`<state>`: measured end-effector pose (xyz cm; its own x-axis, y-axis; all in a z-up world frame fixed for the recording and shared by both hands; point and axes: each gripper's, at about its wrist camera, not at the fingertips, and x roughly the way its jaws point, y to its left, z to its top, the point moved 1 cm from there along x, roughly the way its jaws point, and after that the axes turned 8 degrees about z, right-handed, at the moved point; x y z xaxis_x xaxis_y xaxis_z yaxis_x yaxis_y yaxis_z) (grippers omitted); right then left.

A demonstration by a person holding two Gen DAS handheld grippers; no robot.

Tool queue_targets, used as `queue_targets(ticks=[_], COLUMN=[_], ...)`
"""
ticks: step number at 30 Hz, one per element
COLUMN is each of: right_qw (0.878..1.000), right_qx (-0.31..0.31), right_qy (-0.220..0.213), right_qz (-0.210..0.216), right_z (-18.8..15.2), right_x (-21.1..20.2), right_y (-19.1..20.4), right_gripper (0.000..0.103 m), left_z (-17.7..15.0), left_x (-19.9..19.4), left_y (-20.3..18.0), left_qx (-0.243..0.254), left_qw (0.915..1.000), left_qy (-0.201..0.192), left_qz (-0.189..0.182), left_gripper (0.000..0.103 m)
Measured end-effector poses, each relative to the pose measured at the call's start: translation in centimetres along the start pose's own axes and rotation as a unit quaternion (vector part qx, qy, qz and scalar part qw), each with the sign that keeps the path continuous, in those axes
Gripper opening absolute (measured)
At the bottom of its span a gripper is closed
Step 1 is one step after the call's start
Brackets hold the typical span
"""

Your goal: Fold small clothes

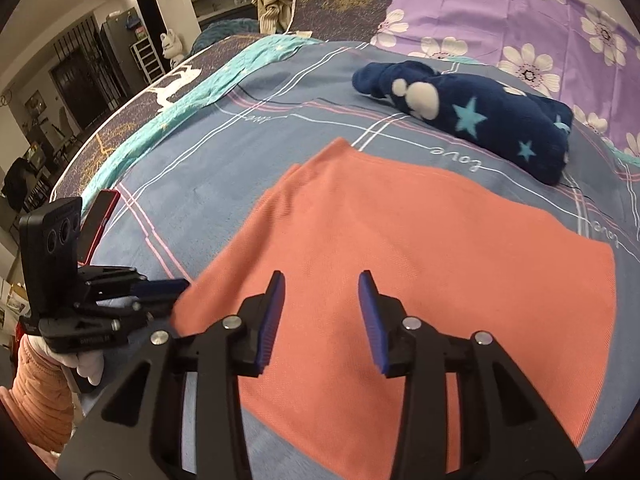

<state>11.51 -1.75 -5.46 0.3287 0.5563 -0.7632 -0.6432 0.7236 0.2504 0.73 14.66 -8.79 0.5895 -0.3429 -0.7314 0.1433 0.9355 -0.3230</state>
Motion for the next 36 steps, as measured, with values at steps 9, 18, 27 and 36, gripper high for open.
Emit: queue_targets(ticks=[9,18,27,36], right_qw=[1.0,0.994,0.998,0.998], right_qx=[-0.001,0.001,0.026,0.057], right_qy=[0.018,0.083,0.041,0.026], right_qz=[0.006,-0.064,-0.038,0.004], right_z=[3.2,8.3,10.8,10.0], right_x=[3.4,12.1,14.2,13.3], right_y=[1.3,2.8,2.6,0.9], right_gripper=[0.045,0.052,0.0,0.007], left_z=[-0.2,-0.5,-1.8,-2.6], left_x=[0.7,1.3,-0.2,-0.7], left_y=[0.7,1.6,0.5,1.0], left_qx=[-0.021,-0.052,0.025,0.019], left_qw=[0.9978,0.992,0.9964,0.9971], left_qy=[0.021,0.045,0.042,0.035], left_qz=[-0.059,-0.106,-0.069,-0.065], left_gripper=[0.036,0.019,0.001,0.002])
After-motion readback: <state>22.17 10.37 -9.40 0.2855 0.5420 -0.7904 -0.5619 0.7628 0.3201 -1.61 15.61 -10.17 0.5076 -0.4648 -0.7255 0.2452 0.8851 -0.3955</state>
